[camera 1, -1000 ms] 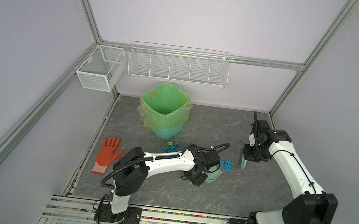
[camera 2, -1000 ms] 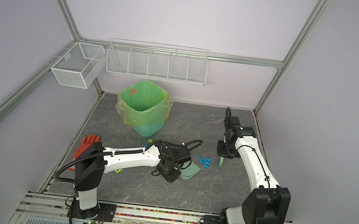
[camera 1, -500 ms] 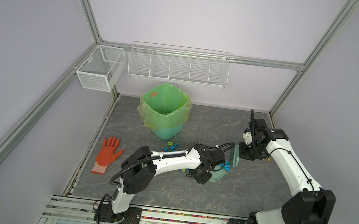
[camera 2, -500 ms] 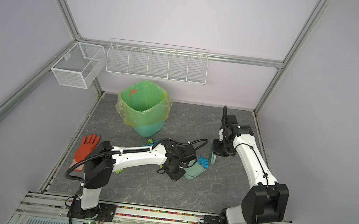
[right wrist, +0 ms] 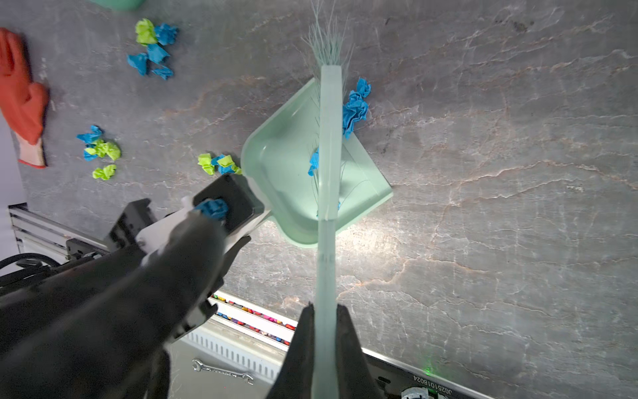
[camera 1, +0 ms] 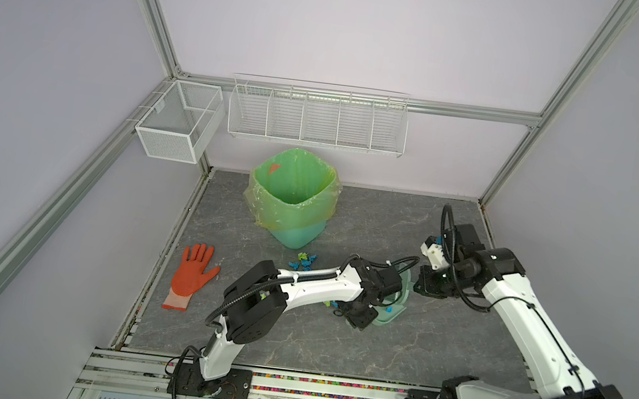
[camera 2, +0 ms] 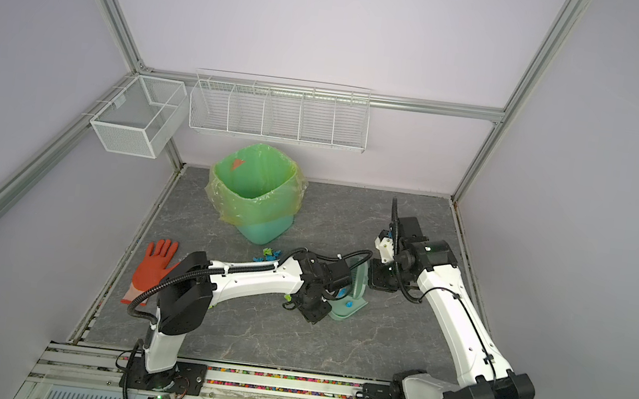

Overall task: Sweep away the paper scraps from the table
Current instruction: 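Brush the remaining blue scraps into the dustpan with the right gripper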

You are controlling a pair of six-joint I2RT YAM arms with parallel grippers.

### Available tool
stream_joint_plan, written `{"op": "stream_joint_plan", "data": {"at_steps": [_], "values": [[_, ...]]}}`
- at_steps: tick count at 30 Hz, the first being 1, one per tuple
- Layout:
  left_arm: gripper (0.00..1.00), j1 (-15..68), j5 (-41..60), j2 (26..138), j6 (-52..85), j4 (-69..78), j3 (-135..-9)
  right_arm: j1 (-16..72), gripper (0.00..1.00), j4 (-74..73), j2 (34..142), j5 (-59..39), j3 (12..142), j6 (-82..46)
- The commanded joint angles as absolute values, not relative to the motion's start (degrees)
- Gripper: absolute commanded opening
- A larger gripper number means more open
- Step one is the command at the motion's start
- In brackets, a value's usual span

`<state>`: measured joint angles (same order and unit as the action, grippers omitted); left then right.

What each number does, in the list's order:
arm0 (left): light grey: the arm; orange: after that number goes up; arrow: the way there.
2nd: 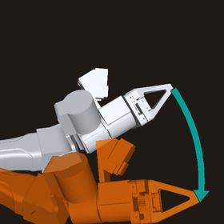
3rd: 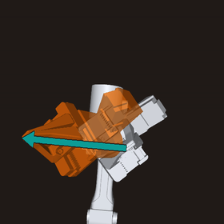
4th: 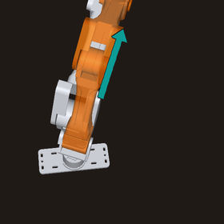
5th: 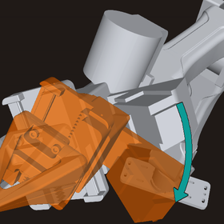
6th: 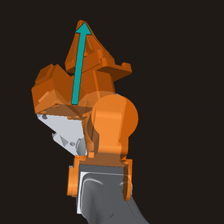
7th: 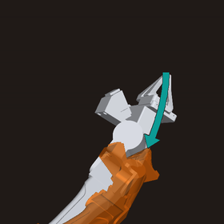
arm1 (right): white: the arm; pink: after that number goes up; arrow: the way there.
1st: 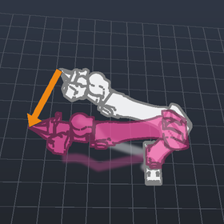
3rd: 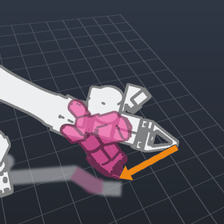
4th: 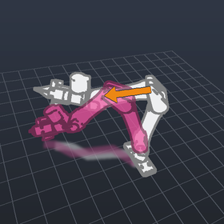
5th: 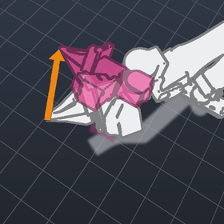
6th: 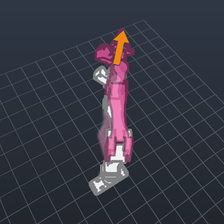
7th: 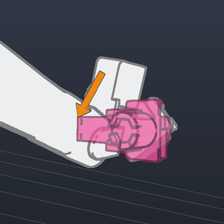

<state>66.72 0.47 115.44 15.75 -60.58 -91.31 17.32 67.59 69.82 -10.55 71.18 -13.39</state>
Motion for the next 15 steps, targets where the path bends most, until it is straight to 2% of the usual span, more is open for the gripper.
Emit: {"op": "stream_joint_plan", "data": {"at_steps": [1, 5, 10, 15], "values": [[0.00, 66.95, 0.96, 116.54, 14.64, -62.93, -93.10, 16.76, 0.07, 68.52, 67.60, -9.55, 71.21, -15.00], [0.00, 66.92, 0.78, 116.50, 14.78, -62.85, -92.90, 13.98, 0.07, 67.71, 68.98, -6.83, 72.21, -15.90], [0.00, 66.96, 0.56, 116.43, 15.31, -62.74, -92.42, 12.15, 0.07, 61.31, 72.14, -9.99, 72.96, -17.76], [0.00, 66.79, 0.92, 116.40, 15.80, -62.59, -92.28, 12.14, 0.07, 57.96, 76.85, -2.82, 76.26, -17.50]]}}
